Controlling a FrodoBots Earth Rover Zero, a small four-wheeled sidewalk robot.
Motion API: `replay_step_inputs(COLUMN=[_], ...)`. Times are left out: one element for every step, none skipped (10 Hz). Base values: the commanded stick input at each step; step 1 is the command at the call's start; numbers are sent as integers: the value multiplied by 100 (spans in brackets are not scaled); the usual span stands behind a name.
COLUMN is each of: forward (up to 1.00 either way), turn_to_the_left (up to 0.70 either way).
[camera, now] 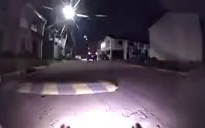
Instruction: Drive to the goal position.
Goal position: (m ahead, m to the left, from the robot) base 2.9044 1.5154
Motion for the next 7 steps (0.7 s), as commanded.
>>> replay_step_inputs(forward=[85, 85, 85, 85, 85, 85, 85], turn_to_the_left=[0, 0, 0, 0, 0, 0, 0])
